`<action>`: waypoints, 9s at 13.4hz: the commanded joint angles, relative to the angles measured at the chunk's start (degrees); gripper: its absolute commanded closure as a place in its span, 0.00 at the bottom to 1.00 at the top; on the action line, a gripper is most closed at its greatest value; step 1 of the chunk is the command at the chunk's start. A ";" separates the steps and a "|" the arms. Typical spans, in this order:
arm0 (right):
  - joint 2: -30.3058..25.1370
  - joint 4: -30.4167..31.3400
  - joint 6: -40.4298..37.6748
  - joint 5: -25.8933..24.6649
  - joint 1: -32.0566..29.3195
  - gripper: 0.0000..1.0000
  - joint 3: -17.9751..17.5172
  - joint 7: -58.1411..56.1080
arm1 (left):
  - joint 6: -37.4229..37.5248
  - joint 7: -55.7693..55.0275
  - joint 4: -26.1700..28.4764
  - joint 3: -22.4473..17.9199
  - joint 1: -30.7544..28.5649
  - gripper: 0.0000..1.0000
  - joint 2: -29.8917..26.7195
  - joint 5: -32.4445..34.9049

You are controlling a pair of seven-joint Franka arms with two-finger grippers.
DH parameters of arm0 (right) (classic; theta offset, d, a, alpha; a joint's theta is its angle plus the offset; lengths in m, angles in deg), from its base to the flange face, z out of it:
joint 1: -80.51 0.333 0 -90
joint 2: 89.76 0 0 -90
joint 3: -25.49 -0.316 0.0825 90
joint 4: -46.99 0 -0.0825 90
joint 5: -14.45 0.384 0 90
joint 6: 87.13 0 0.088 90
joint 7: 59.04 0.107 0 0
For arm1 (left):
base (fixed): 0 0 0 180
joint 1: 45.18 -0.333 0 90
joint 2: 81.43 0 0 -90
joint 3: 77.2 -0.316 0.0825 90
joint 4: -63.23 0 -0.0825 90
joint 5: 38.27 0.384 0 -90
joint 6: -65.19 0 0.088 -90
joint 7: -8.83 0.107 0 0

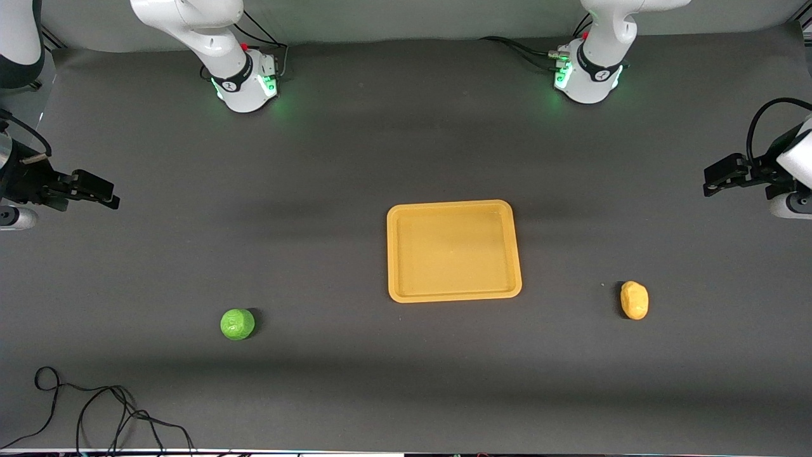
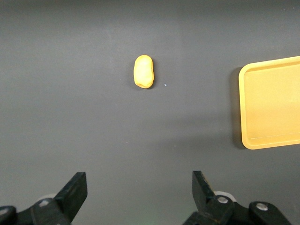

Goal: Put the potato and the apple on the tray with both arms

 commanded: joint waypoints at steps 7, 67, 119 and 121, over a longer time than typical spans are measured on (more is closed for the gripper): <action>1.01 -1.79 -1.08 1.26 -0.54 0.00 -0.49 0.66 | 0.52 -0.83 -0.74 -0.12 0.25 0.00 0.65 0.75; 10.23 -7.05 2.52 1.70 14.81 0.62 -0.66 10.38 | -25.06 -11.93 15.08 4.01 5.80 0.00 5.86 -1.01; -0.66 0.59 1.12 -1.99 7.83 0.00 -0.84 6.13 | -7.13 3.83 9.64 3.31 -4.06 0.00 -4.27 -1.45; -0.75 0.50 1.12 -1.99 2.56 0.00 -1.19 1.56 | -7.13 3.83 9.72 3.31 -4.06 0.00 -4.27 -1.44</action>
